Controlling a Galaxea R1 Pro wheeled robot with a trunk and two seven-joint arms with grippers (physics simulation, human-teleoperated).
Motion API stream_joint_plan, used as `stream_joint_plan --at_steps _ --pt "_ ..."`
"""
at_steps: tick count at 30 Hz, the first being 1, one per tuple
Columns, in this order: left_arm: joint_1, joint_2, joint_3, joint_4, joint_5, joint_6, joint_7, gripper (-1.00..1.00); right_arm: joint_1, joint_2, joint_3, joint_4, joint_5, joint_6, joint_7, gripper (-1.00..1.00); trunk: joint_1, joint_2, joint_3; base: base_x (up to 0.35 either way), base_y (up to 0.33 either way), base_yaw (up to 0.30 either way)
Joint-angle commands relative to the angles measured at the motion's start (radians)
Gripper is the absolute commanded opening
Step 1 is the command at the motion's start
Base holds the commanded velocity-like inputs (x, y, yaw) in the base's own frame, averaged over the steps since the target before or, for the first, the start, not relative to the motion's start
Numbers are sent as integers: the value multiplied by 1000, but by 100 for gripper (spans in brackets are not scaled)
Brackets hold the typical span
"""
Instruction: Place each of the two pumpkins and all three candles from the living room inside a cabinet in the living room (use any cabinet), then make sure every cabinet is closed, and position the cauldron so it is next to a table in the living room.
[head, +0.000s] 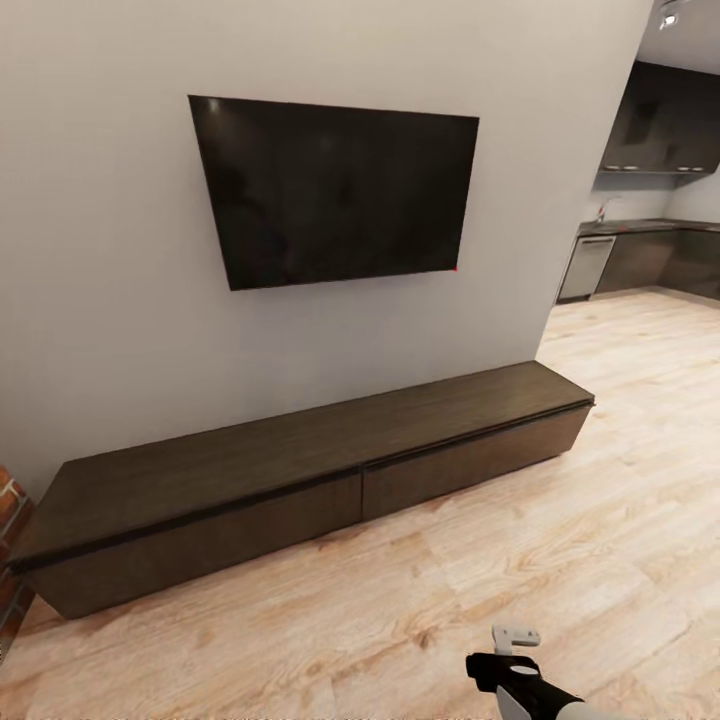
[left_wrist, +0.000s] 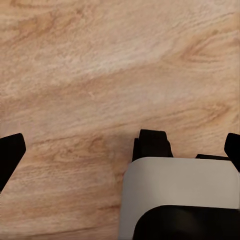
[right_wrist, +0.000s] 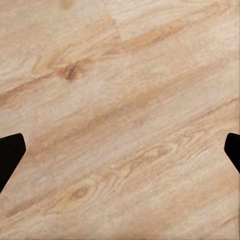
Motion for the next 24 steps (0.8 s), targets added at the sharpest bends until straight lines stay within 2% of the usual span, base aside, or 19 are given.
stream_joint_plan --at_steps 1,14,18,24 --pt "0 0 -5 -2 10 6 0 100 4 0 8 0 -11 -10 -3 100 -4 7 1 0 0 0" --pt "0 2 -5 -2 10 6 -1 100 49 -3 5 39 -12 -47 -2 100 -54 98 20 0 0 0" --pt "0 2 -5 -1 10 6 -4 100 87 -4 5 46 -12 -72 0 100 -69 126 26 0 0 0" --pt "1 1 -5 4 10 6 -14 100 148 -4 4 51 -12 -141 86 100 -92 168 36 0 0 0"
